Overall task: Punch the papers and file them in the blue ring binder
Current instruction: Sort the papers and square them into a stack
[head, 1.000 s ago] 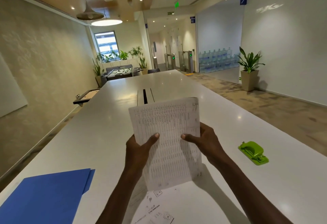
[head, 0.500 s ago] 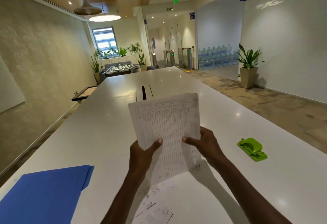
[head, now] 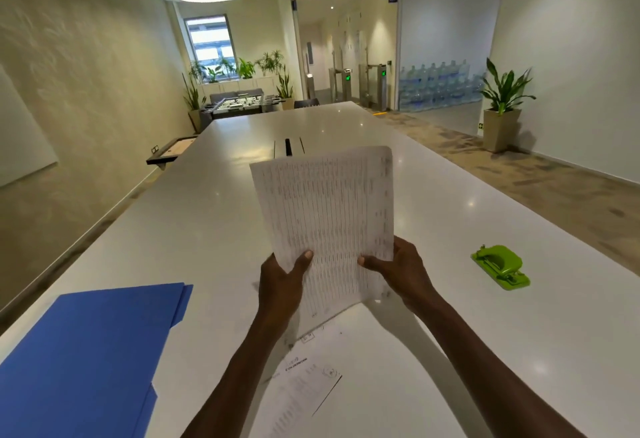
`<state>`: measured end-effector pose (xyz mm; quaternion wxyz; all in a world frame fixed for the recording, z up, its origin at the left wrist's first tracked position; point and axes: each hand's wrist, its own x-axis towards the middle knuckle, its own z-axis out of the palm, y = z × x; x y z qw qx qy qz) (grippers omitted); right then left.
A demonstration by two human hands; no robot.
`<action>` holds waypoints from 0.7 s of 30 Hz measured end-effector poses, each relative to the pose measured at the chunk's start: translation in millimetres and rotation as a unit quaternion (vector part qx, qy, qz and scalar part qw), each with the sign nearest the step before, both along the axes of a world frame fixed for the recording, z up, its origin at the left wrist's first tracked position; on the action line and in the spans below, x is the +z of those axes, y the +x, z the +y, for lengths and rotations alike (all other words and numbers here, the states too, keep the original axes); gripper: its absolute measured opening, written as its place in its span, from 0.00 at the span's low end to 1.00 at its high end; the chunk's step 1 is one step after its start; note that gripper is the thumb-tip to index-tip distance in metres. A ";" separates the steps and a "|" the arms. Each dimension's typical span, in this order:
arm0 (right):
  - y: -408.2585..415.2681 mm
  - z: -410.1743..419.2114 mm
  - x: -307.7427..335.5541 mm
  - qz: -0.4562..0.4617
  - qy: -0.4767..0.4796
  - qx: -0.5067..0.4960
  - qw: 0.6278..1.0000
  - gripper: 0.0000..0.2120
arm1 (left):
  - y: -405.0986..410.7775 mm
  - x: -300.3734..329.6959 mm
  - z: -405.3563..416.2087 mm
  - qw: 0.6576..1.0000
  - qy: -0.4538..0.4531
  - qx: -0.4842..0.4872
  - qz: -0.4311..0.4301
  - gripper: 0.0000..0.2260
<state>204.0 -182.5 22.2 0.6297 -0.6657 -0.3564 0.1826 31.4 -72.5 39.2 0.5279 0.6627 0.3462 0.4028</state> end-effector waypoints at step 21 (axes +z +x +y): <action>-120.3 7.7 -72.2 -0.414 -0.340 0.205 0.819 0.41 | -93.5 78.0 53.0 0.981 0.100 0.158 -0.052 0.16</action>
